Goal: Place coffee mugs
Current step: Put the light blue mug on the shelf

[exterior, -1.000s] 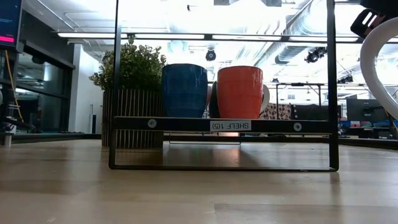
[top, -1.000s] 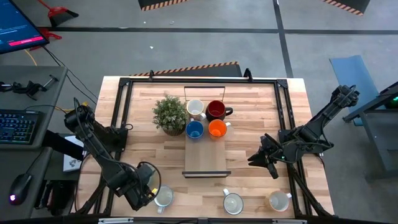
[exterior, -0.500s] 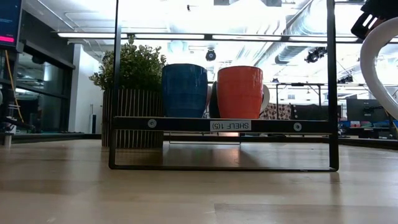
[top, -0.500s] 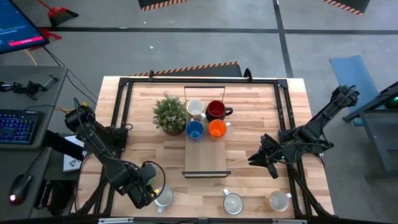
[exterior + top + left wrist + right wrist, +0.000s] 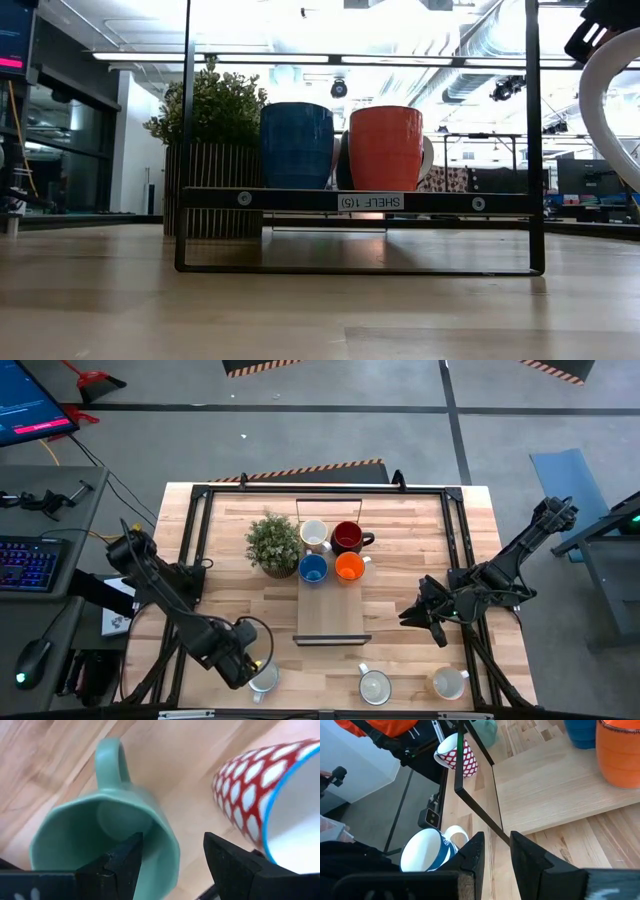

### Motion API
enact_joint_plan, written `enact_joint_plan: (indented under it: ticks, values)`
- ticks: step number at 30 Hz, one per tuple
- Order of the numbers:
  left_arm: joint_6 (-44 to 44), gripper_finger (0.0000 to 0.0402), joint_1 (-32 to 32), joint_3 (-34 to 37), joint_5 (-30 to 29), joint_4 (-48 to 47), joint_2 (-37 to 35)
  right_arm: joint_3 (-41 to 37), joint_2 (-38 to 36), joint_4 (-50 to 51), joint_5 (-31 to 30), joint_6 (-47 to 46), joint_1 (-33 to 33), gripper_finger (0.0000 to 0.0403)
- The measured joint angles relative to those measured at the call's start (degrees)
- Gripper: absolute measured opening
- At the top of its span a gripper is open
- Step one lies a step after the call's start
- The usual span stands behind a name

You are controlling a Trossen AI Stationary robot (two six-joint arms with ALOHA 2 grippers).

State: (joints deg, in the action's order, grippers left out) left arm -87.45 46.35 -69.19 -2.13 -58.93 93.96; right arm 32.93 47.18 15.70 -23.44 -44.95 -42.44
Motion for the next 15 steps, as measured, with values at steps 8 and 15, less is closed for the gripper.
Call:
enact_joint_plan:
  ticks: [8,15]
  values:
    - [1.08,0.0198,-0.26,0.00,0.13,0.15,2.87,0.00,0.00,0.37,0.00,0.00,0.02,0.0073]
    - [0.68,0.0197,-0.30,0.03,0.13,0.14,4.01,0.00,-0.01,0.37,0.01,0.00,0.00,0.0073]
